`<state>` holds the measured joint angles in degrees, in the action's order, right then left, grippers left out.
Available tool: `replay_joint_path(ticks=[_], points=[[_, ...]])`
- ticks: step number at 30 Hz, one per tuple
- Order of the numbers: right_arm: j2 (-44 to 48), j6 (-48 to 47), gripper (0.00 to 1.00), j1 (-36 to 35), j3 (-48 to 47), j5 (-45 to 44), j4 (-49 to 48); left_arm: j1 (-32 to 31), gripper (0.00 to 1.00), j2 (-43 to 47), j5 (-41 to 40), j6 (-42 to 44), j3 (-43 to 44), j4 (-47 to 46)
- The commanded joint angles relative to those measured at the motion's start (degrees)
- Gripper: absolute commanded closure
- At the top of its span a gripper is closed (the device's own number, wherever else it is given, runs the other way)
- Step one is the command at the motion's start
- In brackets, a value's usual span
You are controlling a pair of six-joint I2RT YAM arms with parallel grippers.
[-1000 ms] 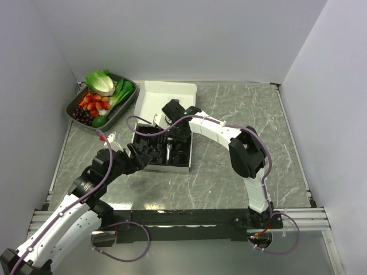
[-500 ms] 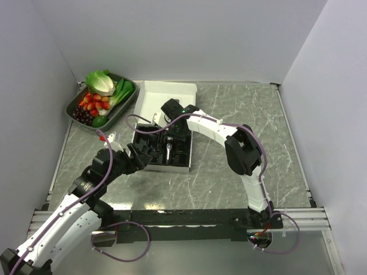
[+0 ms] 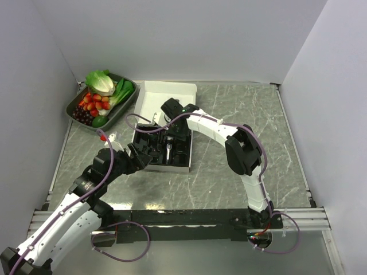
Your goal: Sort the hair-cutting tools
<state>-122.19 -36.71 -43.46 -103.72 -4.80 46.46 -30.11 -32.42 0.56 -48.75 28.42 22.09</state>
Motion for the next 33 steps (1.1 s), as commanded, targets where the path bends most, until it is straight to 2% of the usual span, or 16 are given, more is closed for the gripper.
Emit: replay_joint_path(ticks=[1,7,22,30,32,33], points=[[2.8,0.5,0.5,0.1,-3.8,1.5,3.4,-0.1,0.19,0.0,-0.4,0.8,1.6,-2.0],[3.5,1.0,0.44,0.0,-4.4,2.7,5.0,-0.2,0.19,0.2,-0.4,0.7,2.1,-1.8],[3.3,1.2,0.36,-0.2,-5.9,2.4,5.8,-0.2,0.19,0.8,-0.5,0.8,2.8,-0.6],[9.8,6.8,0.32,-0.1,-3.4,4.5,1.4,-0.2,0.19,0.3,-0.4,0.9,2.6,-1.3],[10.2,10.6,0.35,-0.3,-3.2,4.4,1.2,-0.1,0.19,0.3,-0.4,0.7,2.5,-1.5],[10.6,12.1,0.46,-0.3,-2.6,5.5,0.7,-0.2,0.19,0.3,-0.4,0.7,2.5,-1.6]])
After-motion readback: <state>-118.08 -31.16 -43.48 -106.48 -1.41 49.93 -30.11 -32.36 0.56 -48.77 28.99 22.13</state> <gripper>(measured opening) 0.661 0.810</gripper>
